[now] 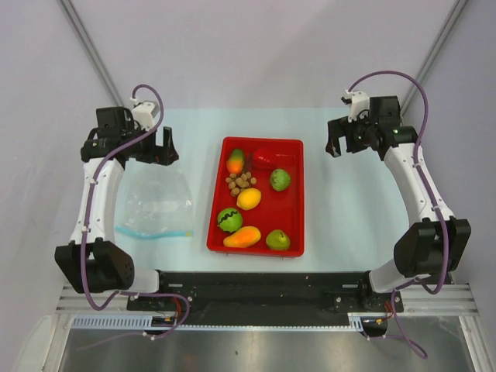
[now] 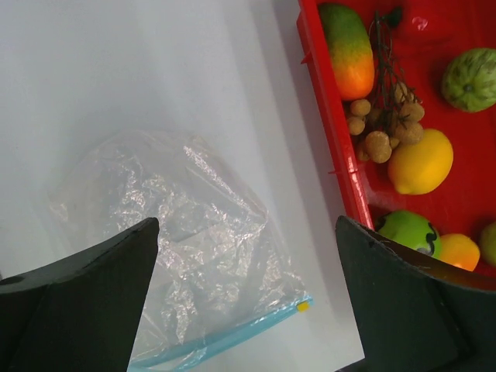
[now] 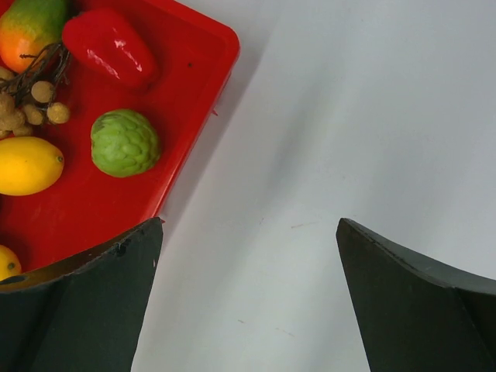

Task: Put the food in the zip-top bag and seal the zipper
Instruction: Pick up the zipper food storage bag at the center of the board.

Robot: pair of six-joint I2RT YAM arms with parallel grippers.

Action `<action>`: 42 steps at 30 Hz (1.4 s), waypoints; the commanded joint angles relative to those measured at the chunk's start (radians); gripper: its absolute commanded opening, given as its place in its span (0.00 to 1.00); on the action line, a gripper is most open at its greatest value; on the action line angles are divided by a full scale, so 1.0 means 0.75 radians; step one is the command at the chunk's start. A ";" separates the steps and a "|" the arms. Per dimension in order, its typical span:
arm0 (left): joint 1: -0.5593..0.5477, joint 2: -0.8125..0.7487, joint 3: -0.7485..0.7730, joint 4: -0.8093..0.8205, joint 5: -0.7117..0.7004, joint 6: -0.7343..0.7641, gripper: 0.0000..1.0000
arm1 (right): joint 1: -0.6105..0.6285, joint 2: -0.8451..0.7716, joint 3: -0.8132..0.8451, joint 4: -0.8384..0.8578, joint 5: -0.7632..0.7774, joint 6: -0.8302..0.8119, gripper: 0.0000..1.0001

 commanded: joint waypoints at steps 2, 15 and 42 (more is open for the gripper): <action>0.006 -0.049 0.061 -0.089 -0.021 0.215 1.00 | 0.008 -0.080 -0.010 -0.020 -0.004 -0.044 1.00; 0.190 -0.106 -0.159 -0.351 -0.119 1.032 1.00 | 0.090 -0.129 -0.061 -0.036 0.014 -0.091 1.00; 0.293 -0.245 -1.096 0.201 -0.278 2.066 1.00 | 0.184 -0.143 -0.110 -0.036 0.108 -0.145 1.00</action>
